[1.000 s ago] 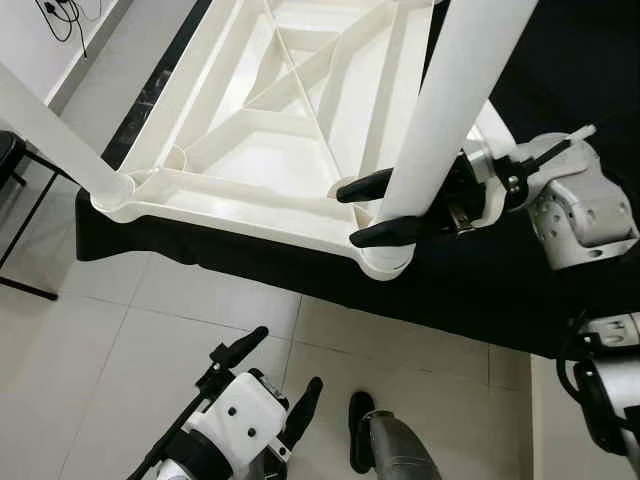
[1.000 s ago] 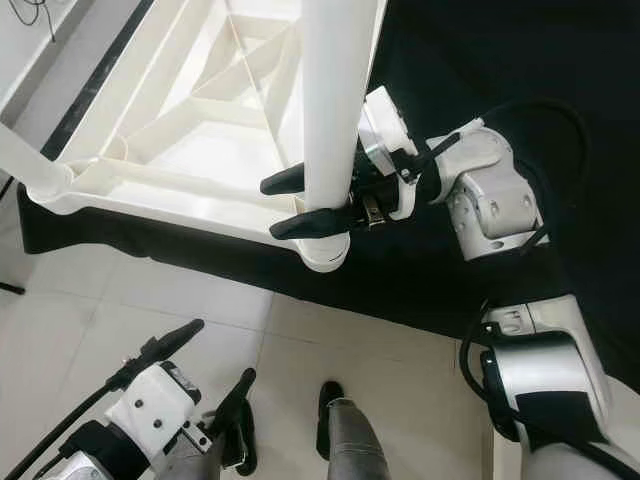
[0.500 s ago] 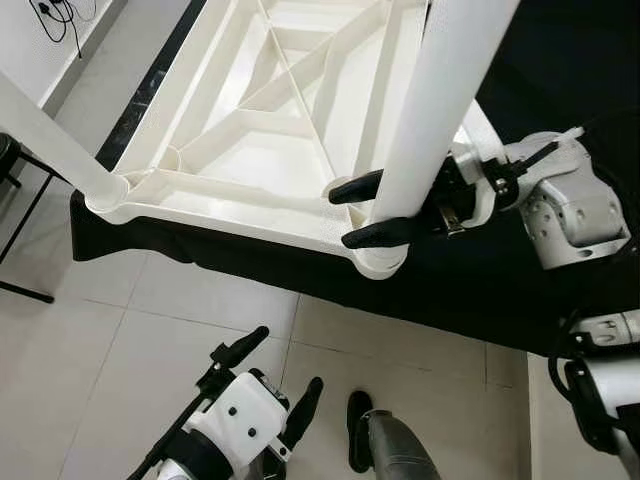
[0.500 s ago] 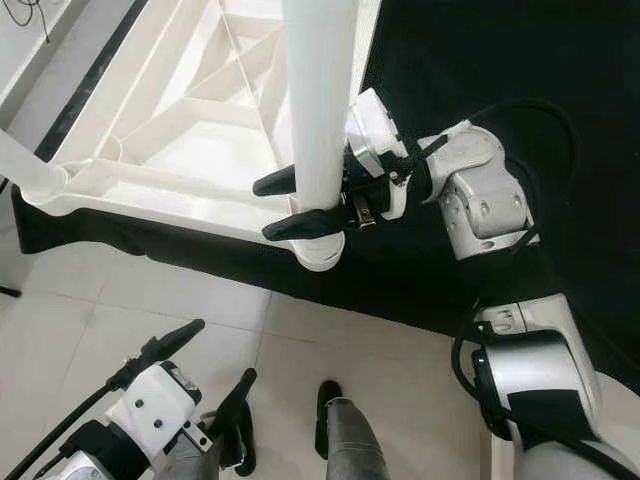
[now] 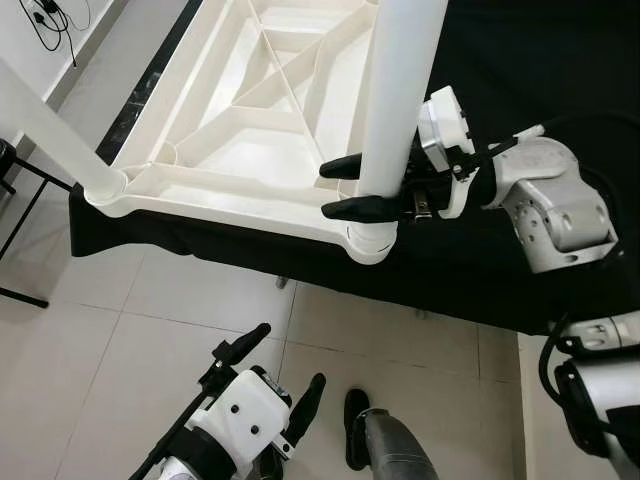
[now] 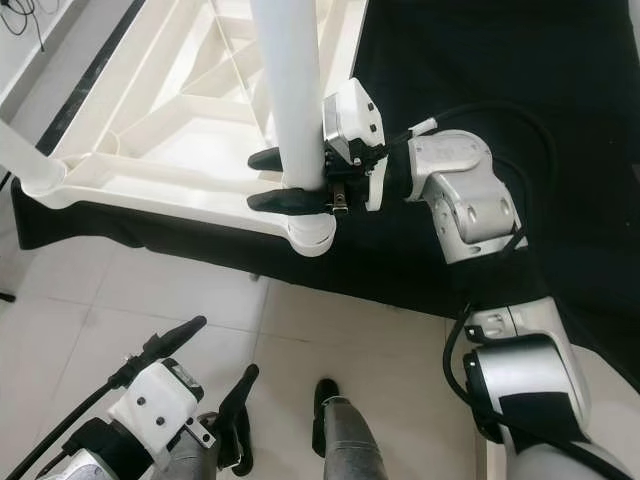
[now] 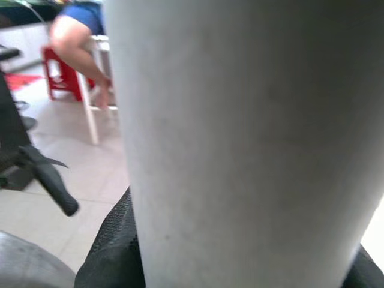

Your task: Building children table

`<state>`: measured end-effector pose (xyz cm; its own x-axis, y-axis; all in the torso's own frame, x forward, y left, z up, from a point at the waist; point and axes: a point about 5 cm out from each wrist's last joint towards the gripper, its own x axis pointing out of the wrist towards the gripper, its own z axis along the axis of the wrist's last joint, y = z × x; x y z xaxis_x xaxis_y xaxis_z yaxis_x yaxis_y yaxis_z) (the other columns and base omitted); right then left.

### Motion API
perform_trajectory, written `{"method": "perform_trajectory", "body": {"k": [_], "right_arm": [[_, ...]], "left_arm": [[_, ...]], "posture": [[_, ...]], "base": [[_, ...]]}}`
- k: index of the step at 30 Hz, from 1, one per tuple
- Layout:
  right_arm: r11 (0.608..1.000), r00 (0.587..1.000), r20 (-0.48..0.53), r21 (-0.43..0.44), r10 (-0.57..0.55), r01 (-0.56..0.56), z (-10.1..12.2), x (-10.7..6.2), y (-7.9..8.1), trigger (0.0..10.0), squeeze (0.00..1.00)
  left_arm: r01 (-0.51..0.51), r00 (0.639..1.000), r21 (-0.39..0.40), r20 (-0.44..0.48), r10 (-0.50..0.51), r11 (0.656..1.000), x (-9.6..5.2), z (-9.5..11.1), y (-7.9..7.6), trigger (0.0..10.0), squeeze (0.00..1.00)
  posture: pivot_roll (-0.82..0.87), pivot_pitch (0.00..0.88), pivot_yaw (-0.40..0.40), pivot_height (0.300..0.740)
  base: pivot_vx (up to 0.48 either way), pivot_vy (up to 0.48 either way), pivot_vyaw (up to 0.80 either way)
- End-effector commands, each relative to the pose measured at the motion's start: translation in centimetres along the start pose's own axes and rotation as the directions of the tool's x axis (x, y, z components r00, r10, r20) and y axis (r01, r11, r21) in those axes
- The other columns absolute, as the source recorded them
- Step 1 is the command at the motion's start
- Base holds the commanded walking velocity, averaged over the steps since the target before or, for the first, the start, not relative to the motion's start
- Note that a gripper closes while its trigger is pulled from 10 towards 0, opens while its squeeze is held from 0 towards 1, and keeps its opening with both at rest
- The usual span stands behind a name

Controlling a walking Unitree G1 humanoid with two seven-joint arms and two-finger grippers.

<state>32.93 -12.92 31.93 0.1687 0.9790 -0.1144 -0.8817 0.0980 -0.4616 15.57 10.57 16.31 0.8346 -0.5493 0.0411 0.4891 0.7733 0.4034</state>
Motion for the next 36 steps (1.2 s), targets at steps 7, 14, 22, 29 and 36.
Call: {"method": "perform_trajectory", "body": {"k": [7,14,22,29,36], "right_arm": [[0.975,0.970,-0.167,0.107,-0.176,0.195,-3.6,-0.8,0.4,10.0,0.00],[0.880,0.879,-0.251,0.153,-0.406,0.450,-4.8,-1.3,1.2,10.0,0.00],[0.794,0.803,-0.248,0.163,-0.541,0.585,-5.0,-2.6,1.1,10.0,0.00],[0.721,0.738,-0.235,0.168,-0.633,0.672,-4.6,-3.1,1.6,10.0,0.00],[0.621,0.654,-0.193,0.211,-0.731,0.755,-4.7,-3.0,2.8,10.0,0.00]], "left_arm": [[0.011,0.999,-0.006,-0.029,-0.012,1.000,-0.2,-0.5,-0.4,10.0,0.00],[0.007,1.000,-0.005,-0.028,-0.007,1.000,0.1,-0.6,-0.4,10.0,0.00],[0.006,1.000,-0.001,-0.028,-0.006,1.000,0.3,-0.8,-0.3,10.0,0.00],[0.005,1.000,0.001,-0.027,-0.005,1.000,0.4,-0.9,-0.2,10.0,0.00],[0.003,1.000,0.006,-0.029,-0.003,1.000,0.4,-1.0,-0.1,10.0,0.00]], "posture": [[0.09,0.442,0.003,0.740],[0.07,0.433,-0.003,0.740],[0.06,0.424,0.002,0.740],[0.06,0.419,0.005,0.740],[0.06,0.415,0.014,0.740]], "base": [[0.000,0.000,0.00],[0.000,0.000,0.00],[0.000,0.000,0.00],[0.000,0.000,0.00],[0.000,0.000,0.00]]}}
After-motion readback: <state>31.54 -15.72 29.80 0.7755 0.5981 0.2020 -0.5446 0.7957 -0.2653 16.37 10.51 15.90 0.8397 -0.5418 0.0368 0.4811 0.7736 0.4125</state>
